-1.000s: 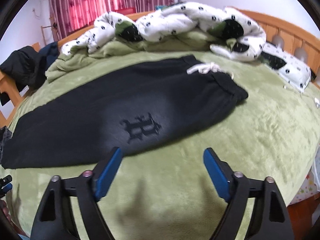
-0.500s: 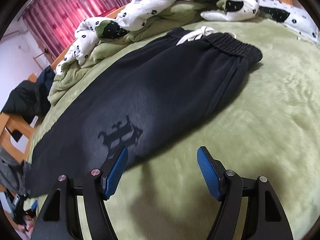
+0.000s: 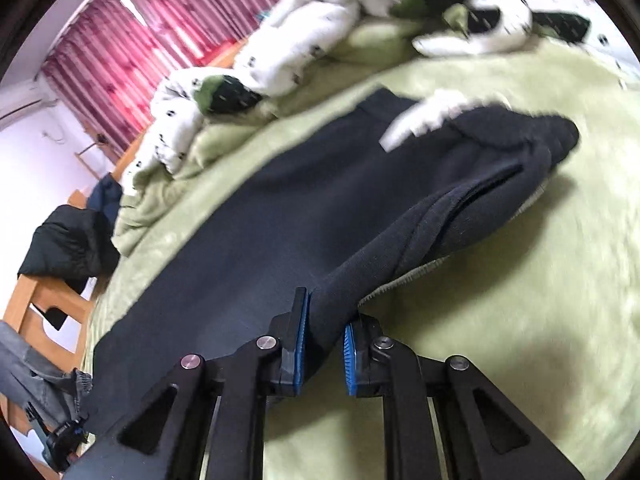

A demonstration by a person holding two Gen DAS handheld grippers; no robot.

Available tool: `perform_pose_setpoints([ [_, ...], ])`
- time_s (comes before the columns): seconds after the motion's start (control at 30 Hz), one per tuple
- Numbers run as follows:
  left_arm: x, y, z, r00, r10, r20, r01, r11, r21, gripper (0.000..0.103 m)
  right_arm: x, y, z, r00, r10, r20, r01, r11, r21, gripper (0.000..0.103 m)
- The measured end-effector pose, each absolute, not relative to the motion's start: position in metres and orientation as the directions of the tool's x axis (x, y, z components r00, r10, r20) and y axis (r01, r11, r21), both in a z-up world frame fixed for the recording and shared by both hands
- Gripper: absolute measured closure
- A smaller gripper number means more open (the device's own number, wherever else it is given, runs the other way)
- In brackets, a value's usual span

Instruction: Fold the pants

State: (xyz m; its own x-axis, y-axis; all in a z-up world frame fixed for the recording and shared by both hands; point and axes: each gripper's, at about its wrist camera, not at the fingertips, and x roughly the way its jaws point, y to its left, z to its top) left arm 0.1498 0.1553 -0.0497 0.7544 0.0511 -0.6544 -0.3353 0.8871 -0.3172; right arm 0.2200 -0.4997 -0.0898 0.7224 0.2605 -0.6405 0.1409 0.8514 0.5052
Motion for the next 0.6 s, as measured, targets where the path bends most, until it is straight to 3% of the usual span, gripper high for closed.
perform_pose_setpoints([
  [0.3,0.245,0.156,-0.037,0.767,0.189,-0.614,-0.347,0.926,-0.150,0.092,0.297,-0.462,-0.029,0.788,0.215,-0.577,-0.010,0.941,0.337,0.088],
  [0.53,0.312,0.146,-0.073,0.702,0.254,-0.665,-0.388,0.920,-0.057,0.089,0.369,-0.438,-0.059,0.786,0.163,-0.596,-0.009,0.968,0.252,0.085],
  [0.6,0.315,0.141,-0.084,0.674,0.244,-0.697,-0.385,0.922,-0.050,0.081,0.382,-0.431,-0.079,0.772,0.141,-0.620,0.005,0.974,0.228,0.077],
])
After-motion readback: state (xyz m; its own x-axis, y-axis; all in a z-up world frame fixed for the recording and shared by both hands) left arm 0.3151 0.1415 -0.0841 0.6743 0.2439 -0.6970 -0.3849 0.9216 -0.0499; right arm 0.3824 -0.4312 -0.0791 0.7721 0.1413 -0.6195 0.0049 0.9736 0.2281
